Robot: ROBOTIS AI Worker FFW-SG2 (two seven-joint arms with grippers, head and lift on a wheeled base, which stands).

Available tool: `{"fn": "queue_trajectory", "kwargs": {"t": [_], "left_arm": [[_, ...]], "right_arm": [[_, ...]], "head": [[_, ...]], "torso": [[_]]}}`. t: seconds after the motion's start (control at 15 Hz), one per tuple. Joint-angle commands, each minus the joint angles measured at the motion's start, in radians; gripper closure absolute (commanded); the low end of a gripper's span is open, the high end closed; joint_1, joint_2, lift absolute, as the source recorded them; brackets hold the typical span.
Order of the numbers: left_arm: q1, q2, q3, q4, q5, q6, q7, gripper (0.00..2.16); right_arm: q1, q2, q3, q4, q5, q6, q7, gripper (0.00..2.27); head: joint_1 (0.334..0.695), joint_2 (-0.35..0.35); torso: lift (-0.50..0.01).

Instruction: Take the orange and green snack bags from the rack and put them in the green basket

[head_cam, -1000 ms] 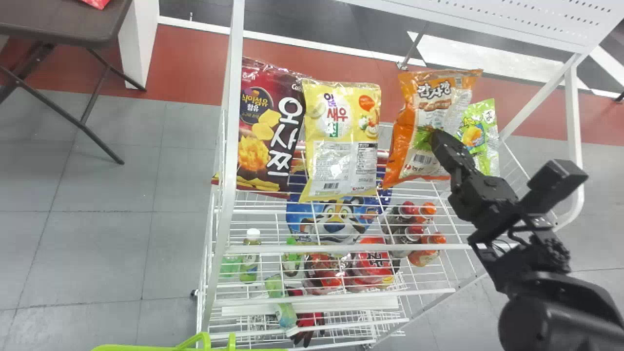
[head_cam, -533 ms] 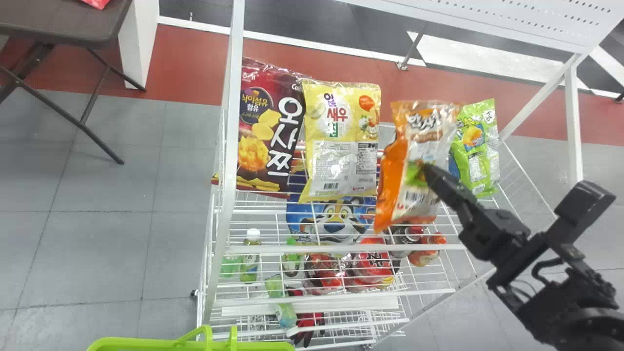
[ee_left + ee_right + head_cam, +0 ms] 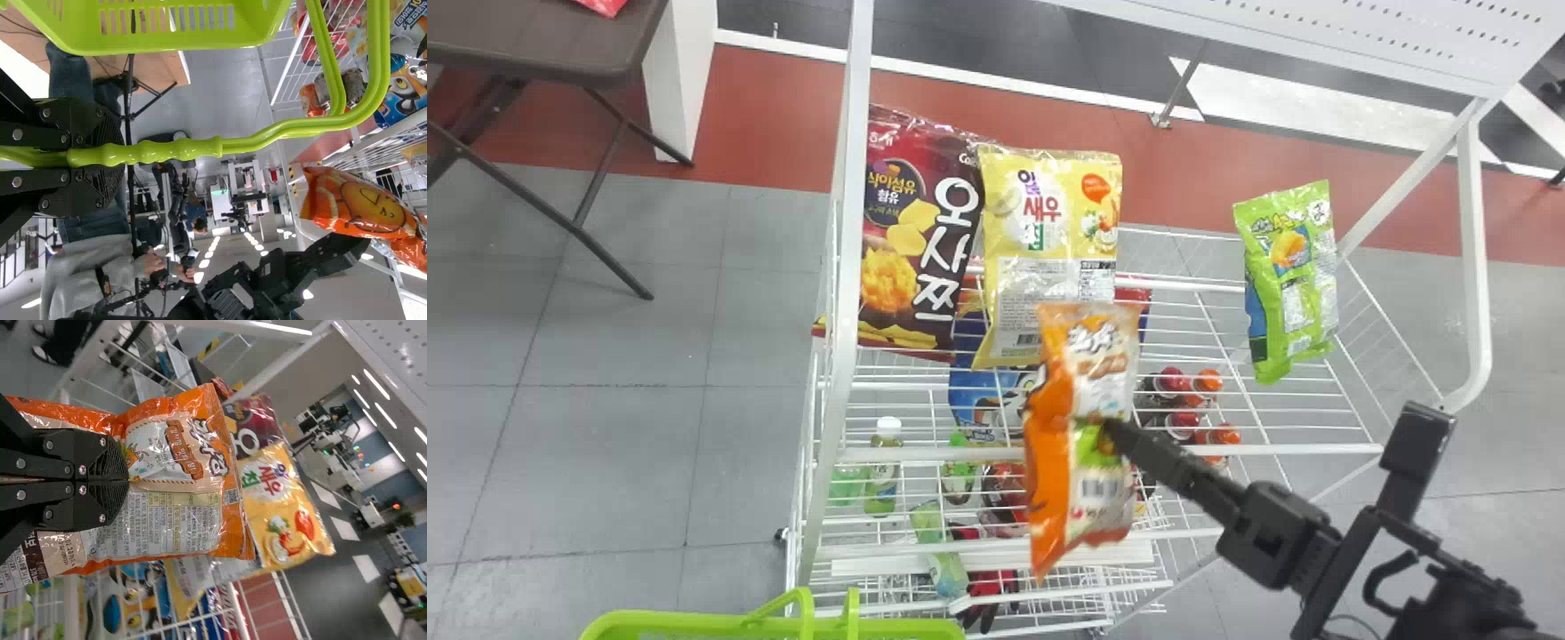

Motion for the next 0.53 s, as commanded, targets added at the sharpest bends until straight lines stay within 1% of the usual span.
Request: {"fn": "queue_trajectory", "kwargs": {"t": [0.0,0.07,0.27,0.47], "left_arm": [[0.000,-0.002,0.000,-0.002,0.002,0.000,0.001,2.13],[-0.001,-0.002,0.000,-0.002,0.003,0.003,0.001,2.13],[-0.005,-0.002,0.002,-0.002,0.009,0.003,0.001,2.13],[-0.009,-0.002,0.002,0.000,0.012,0.003,0.001,2.13]], "right_arm": [[0.025,0.001,0.000,-0.075,-0.017,0.219,0.006,2.23],[0.034,0.001,0.001,-0.099,-0.017,0.321,0.013,2.23],[0.056,0.001,0.027,-0.107,-0.012,0.459,0.042,2.23],[0.086,-0.002,0.110,-0.084,0.055,0.535,0.058,2.23]], "head": [[0.695,-0.350],[0.695,-0.350],[0.695,-0.350],[0.695,-0.350]], "torso": [[0.000],[0.000],[0.000],[0.000]]}}
